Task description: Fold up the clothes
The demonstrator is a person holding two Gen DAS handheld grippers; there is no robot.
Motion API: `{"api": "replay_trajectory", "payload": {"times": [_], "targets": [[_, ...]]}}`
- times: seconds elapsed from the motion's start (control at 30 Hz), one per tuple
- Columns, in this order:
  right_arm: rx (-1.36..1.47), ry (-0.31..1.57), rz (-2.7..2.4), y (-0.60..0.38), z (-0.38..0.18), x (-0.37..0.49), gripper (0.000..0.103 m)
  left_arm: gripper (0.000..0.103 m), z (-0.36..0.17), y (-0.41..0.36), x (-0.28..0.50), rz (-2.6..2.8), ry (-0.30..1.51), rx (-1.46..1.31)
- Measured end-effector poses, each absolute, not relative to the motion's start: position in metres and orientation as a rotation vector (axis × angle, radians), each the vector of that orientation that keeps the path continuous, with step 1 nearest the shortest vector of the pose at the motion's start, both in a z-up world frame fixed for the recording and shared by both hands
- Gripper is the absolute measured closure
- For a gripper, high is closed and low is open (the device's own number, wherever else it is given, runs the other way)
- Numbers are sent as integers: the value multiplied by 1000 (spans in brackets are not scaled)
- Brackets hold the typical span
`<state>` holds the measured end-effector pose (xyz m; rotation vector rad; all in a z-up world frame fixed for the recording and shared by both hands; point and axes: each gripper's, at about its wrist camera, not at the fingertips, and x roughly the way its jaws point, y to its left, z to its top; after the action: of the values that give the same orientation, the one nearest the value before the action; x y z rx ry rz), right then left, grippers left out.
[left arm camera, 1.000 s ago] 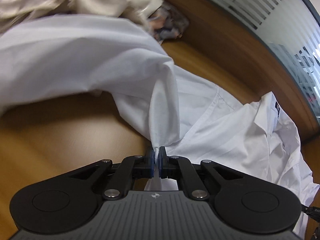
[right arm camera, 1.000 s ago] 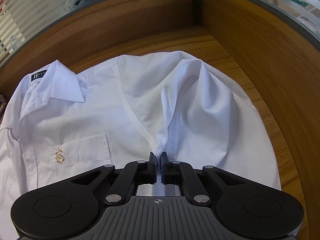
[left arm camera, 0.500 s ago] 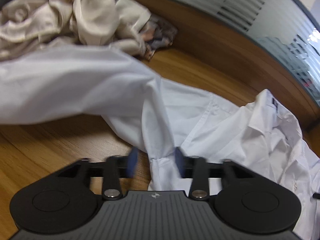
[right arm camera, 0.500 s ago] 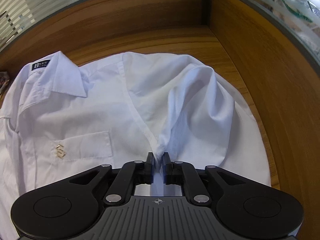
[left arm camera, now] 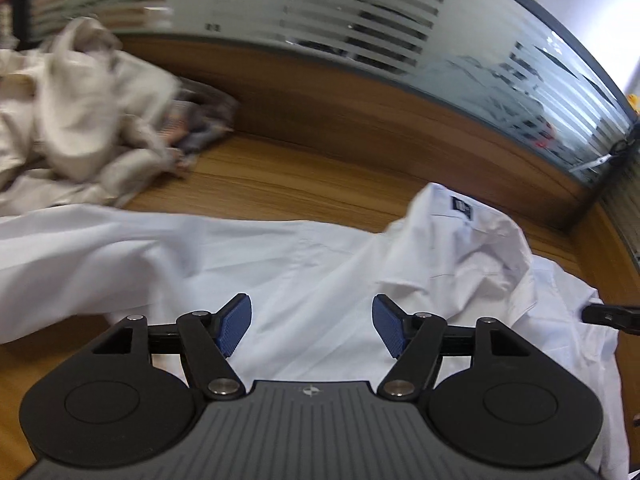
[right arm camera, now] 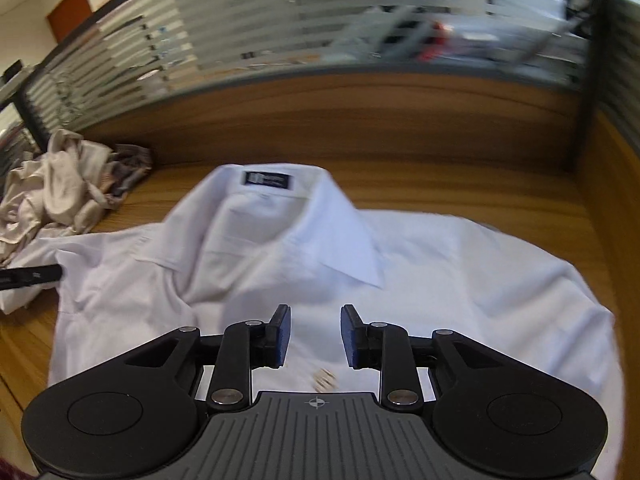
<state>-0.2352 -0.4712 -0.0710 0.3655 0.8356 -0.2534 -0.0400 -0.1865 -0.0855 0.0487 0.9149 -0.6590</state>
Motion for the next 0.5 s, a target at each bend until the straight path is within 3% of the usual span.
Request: {"api": "replay_trajectory", "payload": {"times": [0.5], "targets": [[286, 864, -116, -456, -114, -111, 70, 26, -128, -334, 0, -848, 920, 132]]}}
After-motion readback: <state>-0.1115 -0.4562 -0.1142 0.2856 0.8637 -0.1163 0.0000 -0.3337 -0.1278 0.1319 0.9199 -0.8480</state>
